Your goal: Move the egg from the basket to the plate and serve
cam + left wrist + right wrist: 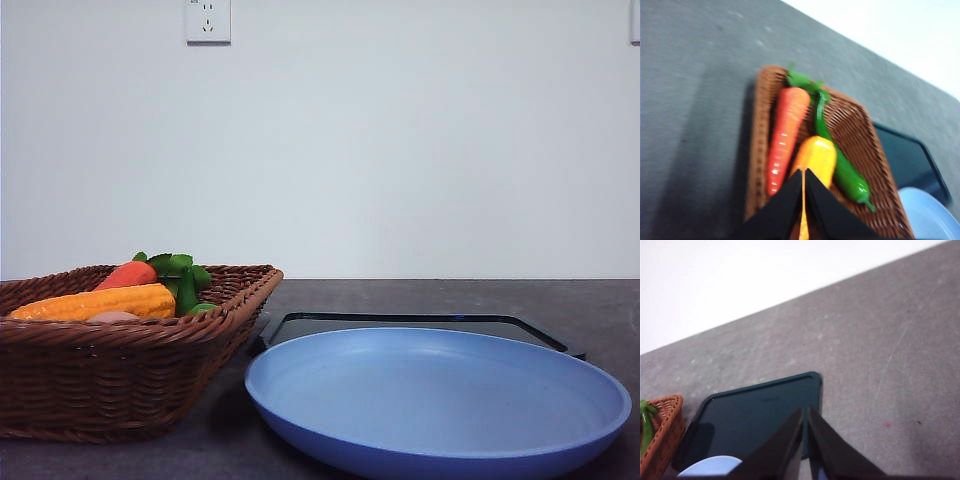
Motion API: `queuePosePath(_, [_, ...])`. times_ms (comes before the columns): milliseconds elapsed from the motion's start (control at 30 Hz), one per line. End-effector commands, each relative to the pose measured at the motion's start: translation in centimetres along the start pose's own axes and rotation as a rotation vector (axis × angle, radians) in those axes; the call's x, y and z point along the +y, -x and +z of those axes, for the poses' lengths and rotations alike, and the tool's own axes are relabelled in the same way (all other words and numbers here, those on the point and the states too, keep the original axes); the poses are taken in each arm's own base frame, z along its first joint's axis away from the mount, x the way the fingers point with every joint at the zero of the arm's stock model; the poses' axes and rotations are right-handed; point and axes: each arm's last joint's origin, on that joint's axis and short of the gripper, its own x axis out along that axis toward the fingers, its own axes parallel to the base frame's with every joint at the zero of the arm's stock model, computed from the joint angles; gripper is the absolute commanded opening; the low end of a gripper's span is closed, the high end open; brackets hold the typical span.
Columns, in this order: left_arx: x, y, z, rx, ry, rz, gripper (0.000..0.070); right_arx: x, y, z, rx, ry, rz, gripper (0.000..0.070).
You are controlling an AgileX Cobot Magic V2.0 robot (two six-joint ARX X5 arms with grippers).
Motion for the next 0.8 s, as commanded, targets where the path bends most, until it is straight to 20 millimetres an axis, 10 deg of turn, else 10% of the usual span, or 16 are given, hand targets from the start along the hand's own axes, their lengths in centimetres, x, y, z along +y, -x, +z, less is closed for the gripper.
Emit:
queuePosePath(0, [-0.5,-0.2,1.0,0.011,-0.051,-0.028,0.0000,0.4,-0.1,0.9,0.017,0.021,0.011,0.0000])
queuePosePath(300, [-2.1,-2.9,3.9,0.289,-0.105,-0.118,0.0000,1.1,-2.5,3.2,0.285,0.008,0.058,0.0000])
queuePosePath(600, [-3.6,-5.6,4.0,0.523,-0.146,-0.176,0.0006,-0.2,-5.8,1.3,0.636,-0.072,0.113,0.0000])
queuePosePath(767, [-4.0,-6.5,3.4,0.562,-0.157,-0.198,0.0185,-0.2,-7.2,0.0,0.770,-0.083,0.126,0.0124])
